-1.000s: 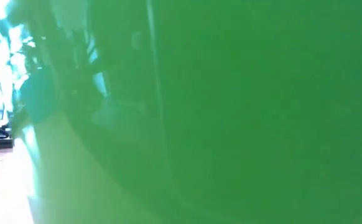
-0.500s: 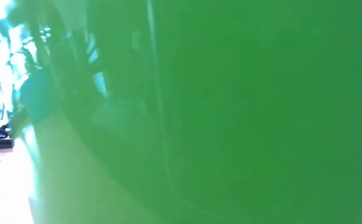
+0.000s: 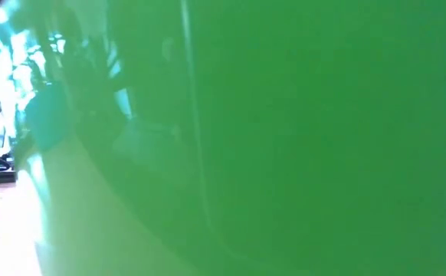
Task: Pick & Place Mini bowls
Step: Stack the top green bowl on top of the green bowl on the shelf
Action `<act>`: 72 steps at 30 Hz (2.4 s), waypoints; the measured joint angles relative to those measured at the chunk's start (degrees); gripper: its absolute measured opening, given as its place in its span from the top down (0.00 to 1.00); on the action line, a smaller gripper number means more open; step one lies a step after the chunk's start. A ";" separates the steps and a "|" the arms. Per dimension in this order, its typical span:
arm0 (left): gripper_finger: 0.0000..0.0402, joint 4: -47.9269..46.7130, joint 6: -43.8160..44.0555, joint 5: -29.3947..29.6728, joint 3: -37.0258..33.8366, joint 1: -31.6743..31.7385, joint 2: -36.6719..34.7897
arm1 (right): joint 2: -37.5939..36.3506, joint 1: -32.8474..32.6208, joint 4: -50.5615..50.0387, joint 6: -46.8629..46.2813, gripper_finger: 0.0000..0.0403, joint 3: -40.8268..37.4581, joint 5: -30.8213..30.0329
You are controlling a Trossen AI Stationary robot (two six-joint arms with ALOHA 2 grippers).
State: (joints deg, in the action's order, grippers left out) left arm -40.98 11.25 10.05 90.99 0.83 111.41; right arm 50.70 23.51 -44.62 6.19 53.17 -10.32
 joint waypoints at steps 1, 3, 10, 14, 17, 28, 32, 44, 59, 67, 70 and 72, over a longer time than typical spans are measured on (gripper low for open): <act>1.00 -0.01 -0.12 -0.08 0.08 0.10 0.42 | 0.00 0.00 -0.01 0.01 0.98 0.00 0.00; 1.00 0.03 -0.16 -0.16 0.17 0.27 1.23 | 0.00 0.00 -0.02 0.06 0.98 0.00 0.01; 1.00 0.05 1.17 -1.74 -0.32 0.58 2.64 | 0.00 0.00 -0.02 0.29 0.98 0.00 0.01; 1.00 0.06 1.29 -4.27 -0.36 0.62 3.81 | 0.00 0.00 -0.02 0.93 0.98 0.00 0.00; 1.00 0.02 1.28 -5.03 -0.36 0.58 4.38 | -0.02 0.00 -0.02 1.54 0.98 0.00 0.00; 1.00 0.03 2.83 -5.10 -0.38 0.58 4.07 | -0.02 0.00 -0.02 1.52 0.98 0.00 0.01; 1.00 0.04 2.56 -5.10 -0.38 0.58 4.07 | -0.02 0.00 -0.02 1.50 0.98 0.00 0.00; 0.86 0.05 2.70 -5.54 -0.38 0.51 4.07 | -0.02 0.00 0.03 1.35 0.98 0.00 0.01; 0.85 -1.13 1.67 -0.88 1.68 0.80 -2.71 | 0.04 -0.01 0.90 1.32 0.98 -0.06 0.06; 0.85 -2.60 -0.34 16.05 0.41 -1.41 -10.99 | 0.04 -0.31 7.24 -3.07 0.98 -3.71 0.57; 0.85 -2.42 -0.38 19.01 -1.62 -2.37 -14.28 | 0.04 -0.31 11.64 -3.20 0.98 -7.06 3.94; 0.85 -1.18 0.00 20.94 -4.04 -2.85 -16.63 | 0.04 -0.31 14.79 -3.11 0.98 -9.16 7.24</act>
State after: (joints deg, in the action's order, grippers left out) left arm -42.16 11.26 30.99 86.95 -2.02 94.78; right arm 50.74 23.20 -29.83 3.07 44.00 -3.08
